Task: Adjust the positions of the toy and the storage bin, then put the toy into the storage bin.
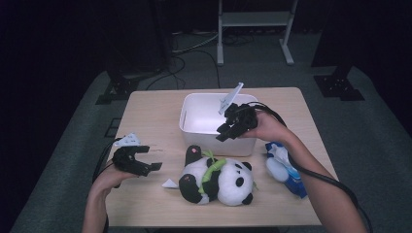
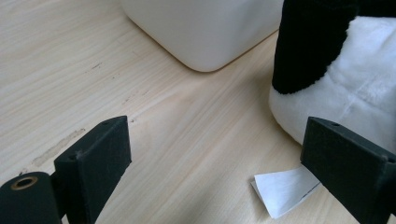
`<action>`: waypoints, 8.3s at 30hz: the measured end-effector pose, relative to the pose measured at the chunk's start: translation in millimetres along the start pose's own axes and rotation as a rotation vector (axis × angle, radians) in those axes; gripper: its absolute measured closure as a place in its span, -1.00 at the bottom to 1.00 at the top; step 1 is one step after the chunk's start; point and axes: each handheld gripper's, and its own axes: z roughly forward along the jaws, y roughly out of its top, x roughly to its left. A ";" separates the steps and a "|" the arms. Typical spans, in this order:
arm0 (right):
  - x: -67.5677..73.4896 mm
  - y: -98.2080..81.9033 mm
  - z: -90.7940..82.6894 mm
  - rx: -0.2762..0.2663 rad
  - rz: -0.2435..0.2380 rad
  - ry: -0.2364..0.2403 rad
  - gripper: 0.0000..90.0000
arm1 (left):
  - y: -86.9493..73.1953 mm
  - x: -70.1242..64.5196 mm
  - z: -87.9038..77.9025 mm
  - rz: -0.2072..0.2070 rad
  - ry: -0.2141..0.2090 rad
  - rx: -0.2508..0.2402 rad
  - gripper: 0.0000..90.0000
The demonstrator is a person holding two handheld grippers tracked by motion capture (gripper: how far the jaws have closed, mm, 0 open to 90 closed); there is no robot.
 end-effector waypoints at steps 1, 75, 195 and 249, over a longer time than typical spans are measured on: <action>3.1 -0.6 -2.2 -0.005 -0.002 -0.003 0.37 | -0.3 0.1 0.1 -0.001 0.000 0.000 -0.83; 52.1 -22.1 77.7 0.112 -0.018 0.130 -0.37 | 3.8 -3.5 -1.9 0.013 -0.006 -0.010 -0.84; 37.1 79.0 -95.6 0.043 -0.108 -0.022 0.15 | -16.1 19.1 -8.9 -0.069 0.001 -0.026 -0.84; -91.2 65.9 -46.3 0.089 -0.024 -0.041 0.15 | -23.8 29.2 -17.2 -0.109 0.024 -0.039 -0.84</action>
